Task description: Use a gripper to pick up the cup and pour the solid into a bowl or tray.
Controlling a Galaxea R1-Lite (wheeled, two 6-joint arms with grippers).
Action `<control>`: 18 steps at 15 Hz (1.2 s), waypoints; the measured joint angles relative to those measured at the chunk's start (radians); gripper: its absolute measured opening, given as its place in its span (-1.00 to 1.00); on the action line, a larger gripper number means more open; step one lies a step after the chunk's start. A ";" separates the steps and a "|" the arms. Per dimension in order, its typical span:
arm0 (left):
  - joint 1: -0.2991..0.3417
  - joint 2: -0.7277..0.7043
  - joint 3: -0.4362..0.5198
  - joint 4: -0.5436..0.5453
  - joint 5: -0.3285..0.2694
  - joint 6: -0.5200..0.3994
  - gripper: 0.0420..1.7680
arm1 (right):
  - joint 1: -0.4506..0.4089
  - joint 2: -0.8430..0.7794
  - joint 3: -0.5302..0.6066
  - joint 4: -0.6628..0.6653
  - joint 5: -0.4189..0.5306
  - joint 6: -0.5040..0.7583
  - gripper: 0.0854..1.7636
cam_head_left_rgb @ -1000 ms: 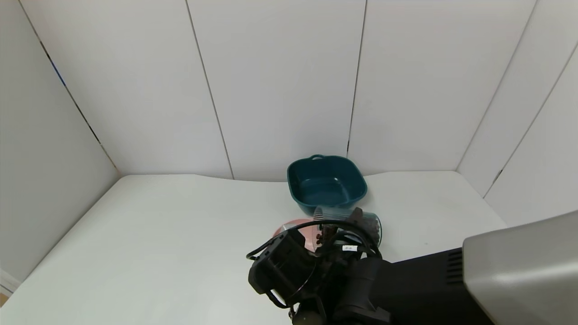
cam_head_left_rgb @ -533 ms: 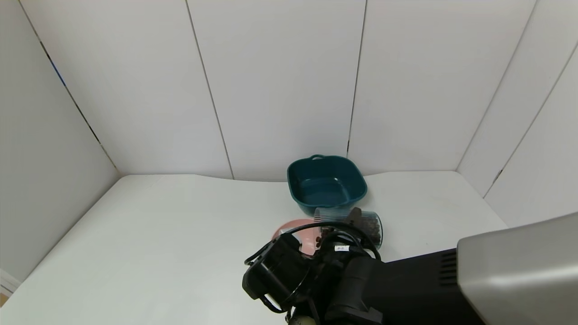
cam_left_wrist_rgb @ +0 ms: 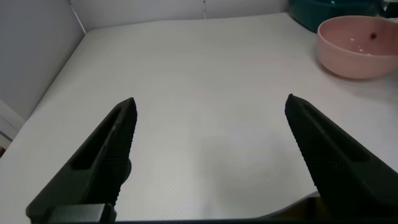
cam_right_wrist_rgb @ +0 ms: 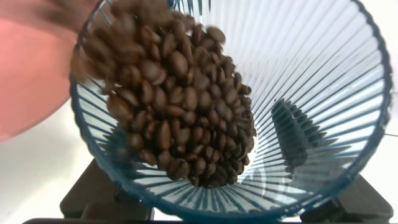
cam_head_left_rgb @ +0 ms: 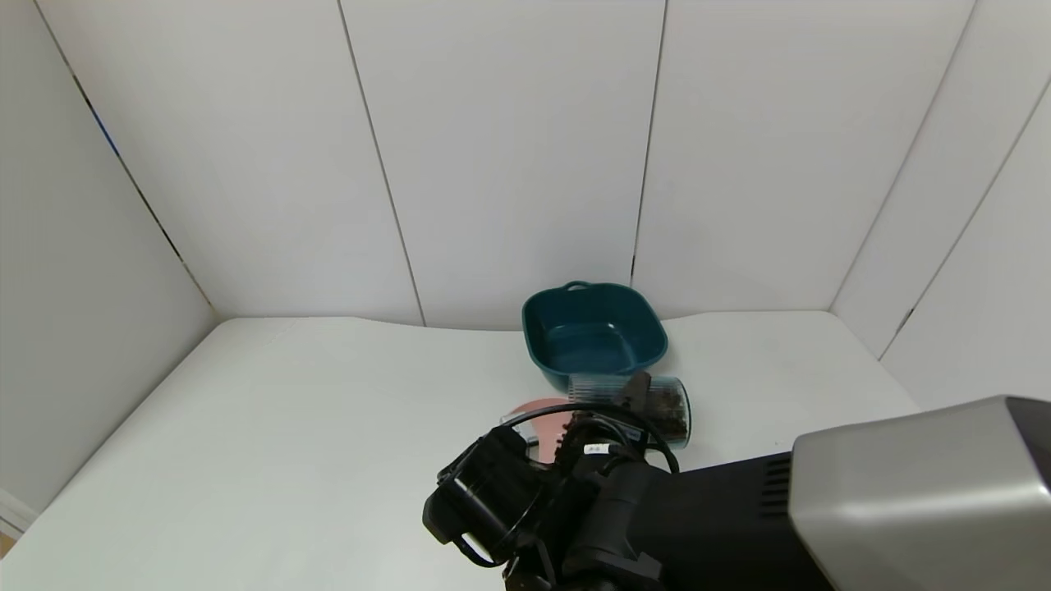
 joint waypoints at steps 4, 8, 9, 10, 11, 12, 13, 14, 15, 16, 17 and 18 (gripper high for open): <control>0.000 0.000 0.000 0.000 0.000 0.000 0.94 | 0.001 0.012 -0.023 0.045 -0.018 -0.004 0.47; 0.000 0.000 0.000 0.000 0.000 0.000 0.94 | 0.001 0.018 -0.034 0.076 -0.024 -0.006 0.47; 0.000 0.000 0.000 0.000 0.000 0.000 0.94 | 0.001 0.018 -0.037 0.080 -0.036 -0.006 0.47; 0.000 0.000 0.000 0.000 0.000 0.000 0.94 | 0.001 0.020 -0.039 0.083 -0.041 -0.006 0.47; 0.000 0.000 0.000 0.000 0.000 0.000 0.94 | 0.000 0.022 -0.040 0.085 -0.043 -0.007 0.47; 0.000 0.000 0.000 0.000 0.000 0.000 0.94 | 0.000 0.024 -0.040 0.086 -0.044 -0.007 0.47; 0.000 0.000 0.000 0.000 0.000 0.000 0.94 | 0.000 0.026 -0.040 0.088 -0.043 -0.007 0.47; 0.000 0.000 0.000 0.000 0.000 0.000 0.94 | -0.001 0.028 -0.040 0.095 -0.045 -0.007 0.47; 0.000 0.000 0.000 0.000 0.000 0.000 0.94 | -0.001 0.031 -0.040 0.103 -0.051 -0.008 0.47; 0.000 0.000 0.000 0.000 0.000 0.000 0.94 | -0.001 0.035 -0.044 0.106 -0.053 -0.008 0.47; 0.000 0.000 0.000 0.000 0.000 0.000 0.94 | -0.002 0.040 -0.050 0.107 -0.054 -0.008 0.47; 0.000 0.000 0.000 0.000 0.000 0.000 0.94 | -0.002 0.045 -0.056 0.109 -0.055 -0.009 0.47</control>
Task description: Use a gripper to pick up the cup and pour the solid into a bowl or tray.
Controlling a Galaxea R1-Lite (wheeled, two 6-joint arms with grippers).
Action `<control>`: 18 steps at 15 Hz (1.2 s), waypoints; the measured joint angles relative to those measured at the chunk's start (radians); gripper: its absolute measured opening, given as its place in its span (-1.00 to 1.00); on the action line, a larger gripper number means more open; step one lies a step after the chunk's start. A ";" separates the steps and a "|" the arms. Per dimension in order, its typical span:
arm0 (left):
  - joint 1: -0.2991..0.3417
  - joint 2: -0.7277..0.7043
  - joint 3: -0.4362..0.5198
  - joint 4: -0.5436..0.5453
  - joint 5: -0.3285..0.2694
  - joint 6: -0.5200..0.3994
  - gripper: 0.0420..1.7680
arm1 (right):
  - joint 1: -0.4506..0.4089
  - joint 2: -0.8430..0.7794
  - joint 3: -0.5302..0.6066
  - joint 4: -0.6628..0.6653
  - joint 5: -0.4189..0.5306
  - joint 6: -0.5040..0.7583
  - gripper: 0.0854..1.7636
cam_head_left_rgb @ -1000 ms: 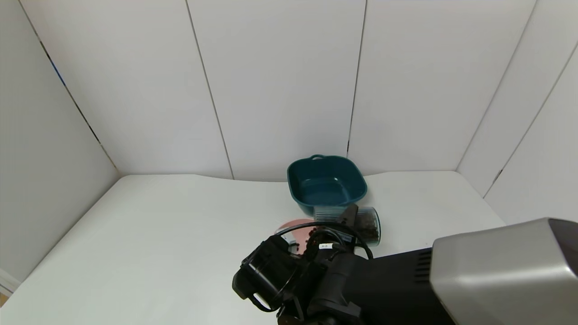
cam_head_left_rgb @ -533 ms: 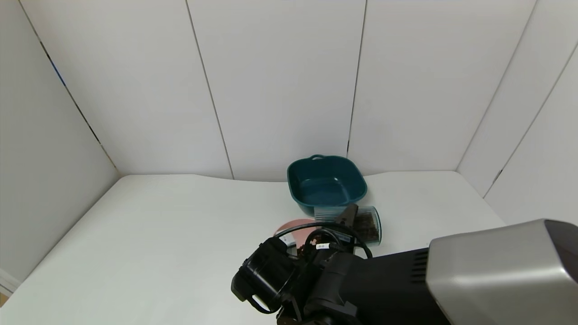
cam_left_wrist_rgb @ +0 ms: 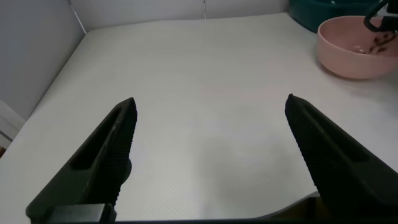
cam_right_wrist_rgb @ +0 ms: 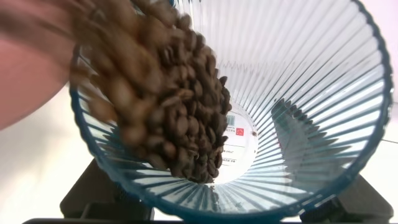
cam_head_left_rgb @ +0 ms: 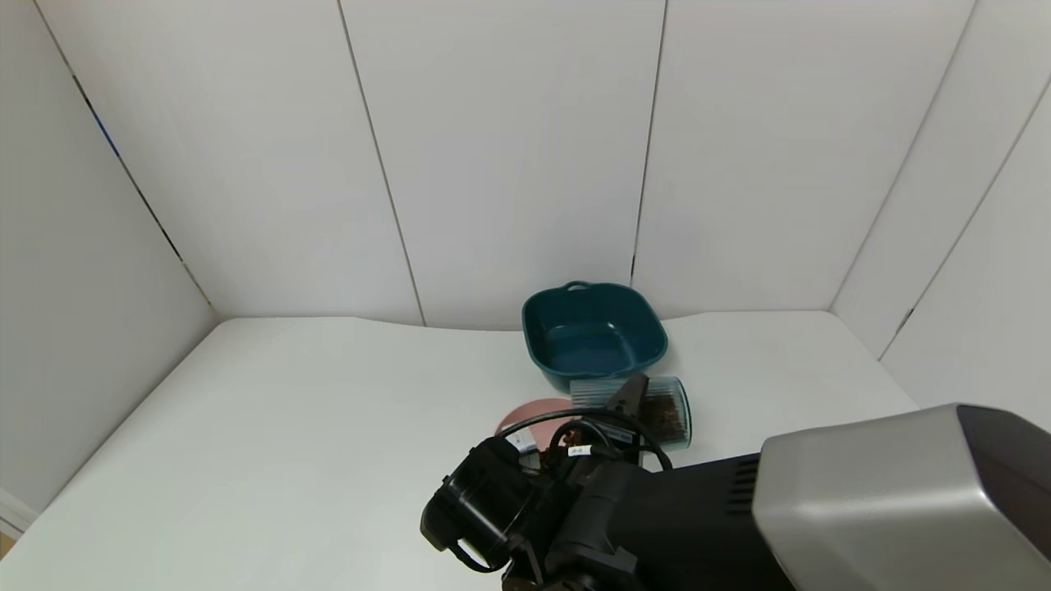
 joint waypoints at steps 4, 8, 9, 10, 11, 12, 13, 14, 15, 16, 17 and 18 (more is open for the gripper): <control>0.000 0.000 0.000 0.000 0.000 0.000 0.94 | 0.000 0.007 -0.024 0.037 -0.025 -0.004 0.47; 0.000 0.000 0.000 0.000 0.000 0.000 0.94 | -0.002 0.009 -0.034 0.049 -0.027 -0.004 0.47; 0.000 0.000 0.000 0.000 0.000 0.000 0.94 | -0.002 0.010 -0.035 0.048 -0.027 -0.003 0.47; 0.000 0.000 0.000 0.000 0.000 0.000 0.94 | -0.002 0.011 -0.035 0.049 -0.027 -0.004 0.47; 0.000 0.000 0.000 0.000 0.000 0.000 0.94 | -0.002 0.011 -0.037 0.048 -0.027 -0.004 0.47; 0.000 0.000 0.000 0.000 0.000 0.000 0.94 | -0.003 0.011 -0.039 0.049 -0.026 -0.004 0.47; 0.000 0.000 0.000 0.000 0.000 0.000 0.94 | -0.004 0.011 -0.039 0.048 -0.027 -0.003 0.47; 0.000 0.000 0.000 0.000 0.000 0.000 0.94 | -0.004 0.011 -0.040 0.048 -0.027 -0.004 0.47; 0.000 0.000 0.000 0.000 0.000 0.000 0.94 | -0.005 0.012 -0.040 0.048 -0.026 -0.003 0.47; 0.000 0.000 0.000 0.000 0.000 0.000 0.94 | -0.005 0.012 -0.040 0.048 -0.026 -0.002 0.47; 0.000 0.000 0.000 0.000 0.000 0.000 0.94 | -0.005 0.012 -0.040 0.048 -0.026 -0.002 0.47; 0.000 0.000 0.000 0.000 0.000 0.000 0.94 | -0.005 0.012 -0.040 0.048 -0.026 -0.002 0.47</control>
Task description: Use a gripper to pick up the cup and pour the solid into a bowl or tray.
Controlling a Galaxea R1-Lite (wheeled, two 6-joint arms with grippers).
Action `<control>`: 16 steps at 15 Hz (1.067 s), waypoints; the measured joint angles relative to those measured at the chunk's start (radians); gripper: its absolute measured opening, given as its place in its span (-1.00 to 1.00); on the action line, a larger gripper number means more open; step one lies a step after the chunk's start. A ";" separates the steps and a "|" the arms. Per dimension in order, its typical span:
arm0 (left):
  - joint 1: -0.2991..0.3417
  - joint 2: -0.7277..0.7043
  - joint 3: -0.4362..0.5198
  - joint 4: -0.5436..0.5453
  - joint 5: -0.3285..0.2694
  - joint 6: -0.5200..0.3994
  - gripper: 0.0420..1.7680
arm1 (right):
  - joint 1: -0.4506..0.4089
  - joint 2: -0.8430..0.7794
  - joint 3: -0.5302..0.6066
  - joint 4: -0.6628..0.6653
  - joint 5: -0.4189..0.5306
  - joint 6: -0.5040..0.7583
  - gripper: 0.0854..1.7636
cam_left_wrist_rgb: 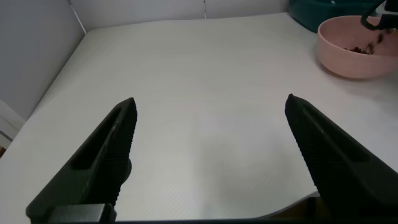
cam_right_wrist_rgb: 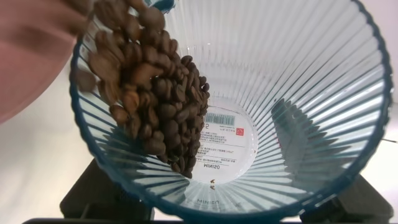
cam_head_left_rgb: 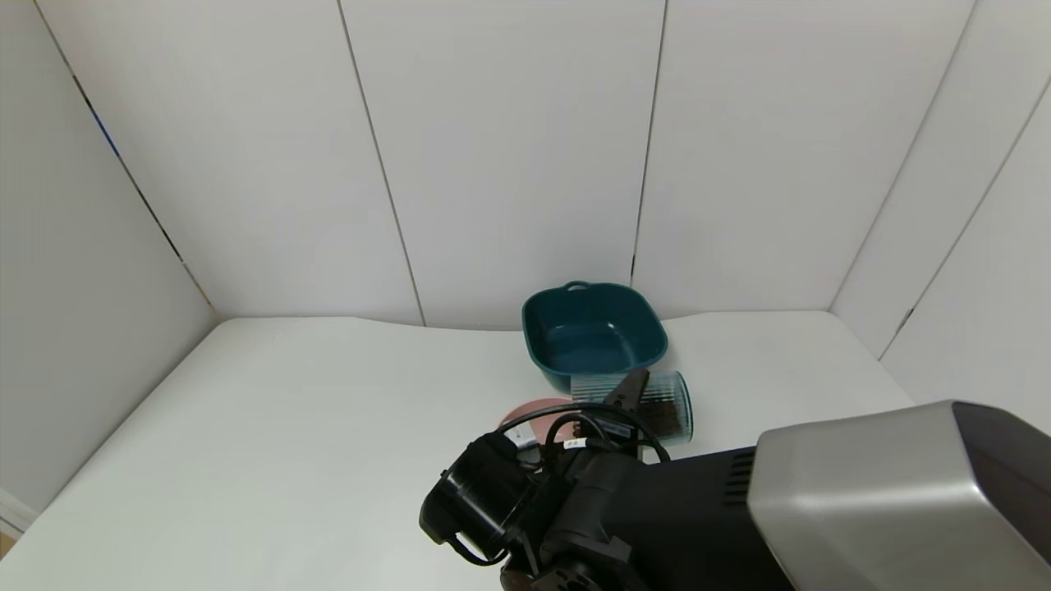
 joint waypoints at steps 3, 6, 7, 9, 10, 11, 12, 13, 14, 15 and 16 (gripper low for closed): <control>0.000 0.000 0.000 0.000 0.000 0.000 0.94 | 0.000 0.000 0.000 0.000 0.000 0.000 0.47; 0.000 0.000 0.000 0.000 0.000 0.000 0.94 | -0.001 0.000 0.001 -0.005 0.007 0.006 0.47; 0.000 0.000 0.000 0.000 0.000 0.000 0.94 | -0.003 -0.002 0.001 -0.006 0.012 0.010 0.47; 0.000 0.000 0.000 0.000 0.000 0.000 0.94 | -0.011 -0.013 0.004 -0.005 0.034 0.018 0.47; 0.000 0.000 0.000 0.000 0.000 0.000 0.94 | -0.014 -0.020 0.006 -0.005 0.039 0.021 0.47; 0.000 0.000 0.000 0.000 0.000 0.000 0.94 | -0.017 -0.027 0.010 -0.004 0.043 0.020 0.47; 0.000 0.000 0.000 0.000 0.000 0.000 0.94 | -0.021 -0.034 0.011 -0.006 0.045 0.020 0.47; 0.000 0.000 0.000 0.000 0.000 0.000 0.94 | -0.026 -0.039 0.013 -0.009 0.047 0.021 0.47; 0.000 0.000 0.000 0.000 0.000 0.000 0.94 | -0.030 -0.045 0.014 -0.009 0.065 0.031 0.47; 0.000 0.000 0.000 0.000 0.000 0.000 0.94 | -0.034 -0.049 0.017 -0.004 0.084 0.043 0.47; 0.000 0.000 0.000 0.000 0.000 0.000 0.94 | -0.036 -0.052 0.021 -0.003 0.088 0.046 0.47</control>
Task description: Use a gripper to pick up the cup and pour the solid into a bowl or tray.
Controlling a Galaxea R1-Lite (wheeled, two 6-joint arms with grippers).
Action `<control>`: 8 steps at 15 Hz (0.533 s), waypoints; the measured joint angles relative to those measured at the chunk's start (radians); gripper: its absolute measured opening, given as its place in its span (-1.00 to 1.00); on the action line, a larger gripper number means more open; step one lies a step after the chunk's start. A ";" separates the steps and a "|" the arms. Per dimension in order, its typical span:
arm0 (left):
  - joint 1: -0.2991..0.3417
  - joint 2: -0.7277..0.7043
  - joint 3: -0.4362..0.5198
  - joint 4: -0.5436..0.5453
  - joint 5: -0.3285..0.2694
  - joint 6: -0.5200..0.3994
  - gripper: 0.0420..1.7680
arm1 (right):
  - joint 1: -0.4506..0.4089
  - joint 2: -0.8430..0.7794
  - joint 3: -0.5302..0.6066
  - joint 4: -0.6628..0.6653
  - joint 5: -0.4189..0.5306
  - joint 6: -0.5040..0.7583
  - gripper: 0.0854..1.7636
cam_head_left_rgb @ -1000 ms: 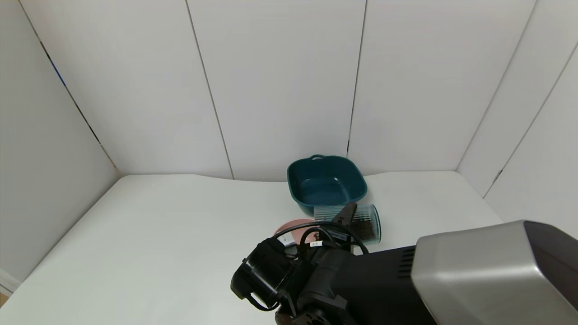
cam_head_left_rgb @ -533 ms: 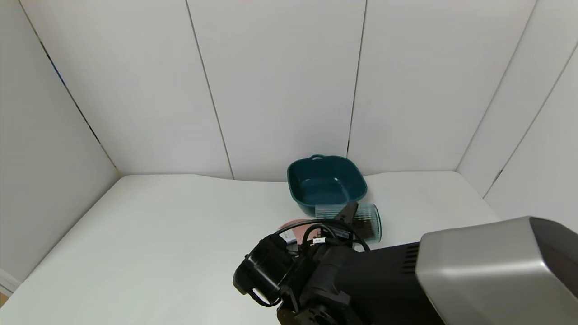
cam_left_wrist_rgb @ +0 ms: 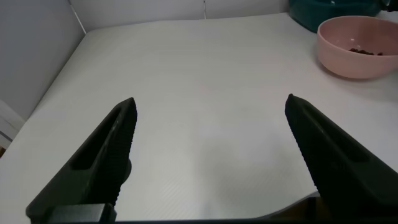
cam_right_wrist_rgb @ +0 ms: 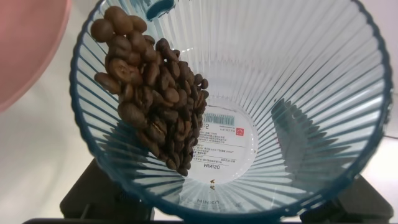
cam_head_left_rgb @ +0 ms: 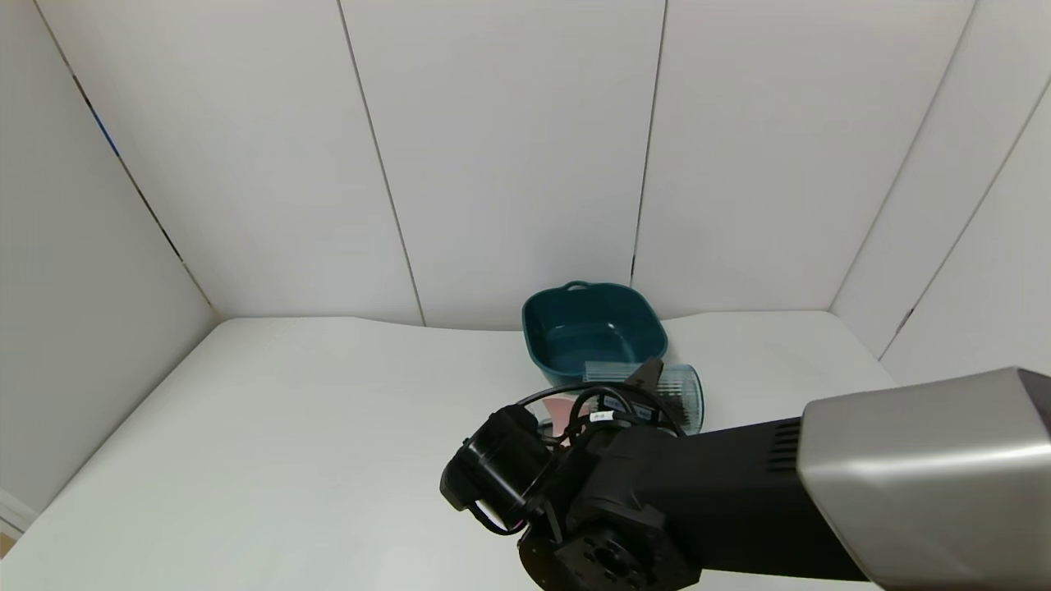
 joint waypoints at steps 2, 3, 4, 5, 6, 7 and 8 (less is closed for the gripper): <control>0.000 0.000 0.000 0.000 0.000 0.000 0.94 | -0.001 -0.003 0.001 0.002 -0.004 -0.001 0.47; 0.000 0.000 0.000 0.000 0.000 0.000 0.94 | 0.000 -0.003 0.001 0.003 -0.008 -0.003 0.47; 0.000 0.000 0.000 0.000 0.000 0.000 0.94 | 0.003 -0.002 0.001 0.004 -0.018 -0.007 0.47; 0.000 0.000 0.000 0.000 0.000 0.000 0.94 | 0.006 0.000 -0.001 0.007 -0.034 -0.013 0.47; 0.000 0.000 0.000 0.000 0.000 0.000 0.94 | 0.011 0.005 -0.004 0.016 -0.056 -0.019 0.47; 0.000 0.000 0.000 0.000 0.000 0.000 0.94 | 0.018 0.011 -0.009 0.029 -0.069 -0.023 0.47; 0.000 0.000 0.000 0.000 0.000 0.000 0.94 | 0.023 0.016 -0.012 0.042 -0.074 -0.024 0.47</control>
